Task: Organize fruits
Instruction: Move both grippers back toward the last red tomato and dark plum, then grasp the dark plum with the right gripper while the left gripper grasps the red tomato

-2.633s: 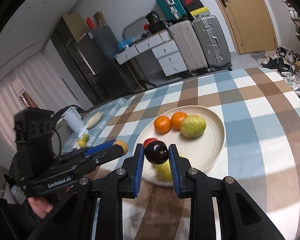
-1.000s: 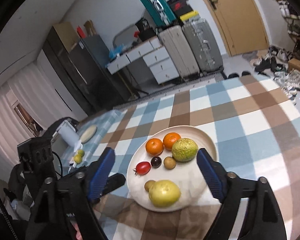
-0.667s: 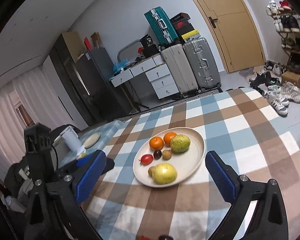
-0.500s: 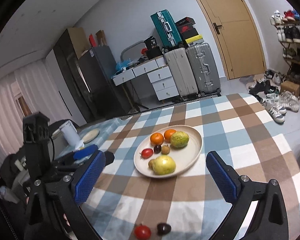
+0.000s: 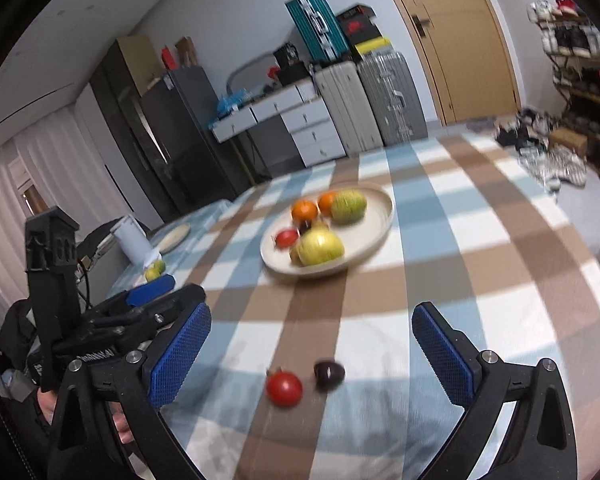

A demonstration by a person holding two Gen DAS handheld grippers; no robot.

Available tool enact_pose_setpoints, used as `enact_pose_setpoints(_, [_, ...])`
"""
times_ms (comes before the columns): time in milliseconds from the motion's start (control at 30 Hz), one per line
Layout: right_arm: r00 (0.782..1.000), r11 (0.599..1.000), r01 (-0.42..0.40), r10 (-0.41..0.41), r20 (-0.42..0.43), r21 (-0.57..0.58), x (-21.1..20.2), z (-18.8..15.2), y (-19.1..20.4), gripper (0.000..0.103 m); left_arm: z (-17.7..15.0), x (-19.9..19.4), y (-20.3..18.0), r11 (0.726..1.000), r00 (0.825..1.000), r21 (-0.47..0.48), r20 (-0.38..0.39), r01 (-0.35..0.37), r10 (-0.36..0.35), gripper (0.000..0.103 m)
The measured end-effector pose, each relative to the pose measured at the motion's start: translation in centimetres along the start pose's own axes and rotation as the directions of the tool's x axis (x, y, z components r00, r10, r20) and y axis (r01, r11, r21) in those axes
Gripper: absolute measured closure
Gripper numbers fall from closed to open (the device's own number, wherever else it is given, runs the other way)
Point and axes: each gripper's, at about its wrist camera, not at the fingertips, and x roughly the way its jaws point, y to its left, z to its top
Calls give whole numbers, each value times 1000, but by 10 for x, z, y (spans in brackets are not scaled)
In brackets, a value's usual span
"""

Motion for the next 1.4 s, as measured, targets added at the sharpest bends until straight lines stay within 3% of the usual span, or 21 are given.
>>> enact_pose_setpoints(167, [996,996,-21,28,-81,90,19,-18,-15,1,-11,9,3,1000,1000,-10,-30,8,-9,1])
enact_pose_setpoints(300, [993,995,-15,27,-115,102,29,-24,-18,8,-16,16,9,1000,999,-28,-45,14,-15,1])
enact_pose_setpoints(600, [987,997,16,-3,-162,76,44,-27,-16,46,-23,30,18,998,996,-55,-79,35,-39,1])
enact_pose_setpoints(767, [982,997,35,-21,-186,71,51,-28,-17,56,-25,34,22,997,995,-68,-88,44,-50,1])
enact_pose_setpoints(933, [978,998,37,-25,-208,56,56,-29,-15,77,-25,35,21,997,994,-67,-92,47,-53,1])
enact_pose_setpoints(1133, [984,998,23,-11,-179,65,50,-28,-17,79,-25,35,19,996,993,-62,-97,58,-64,1])
enact_pose_setpoints(1400, [993,995,14,-2,-116,102,29,-23,-29,79,-29,43,-8,991,980,7,-147,135,-133,1])
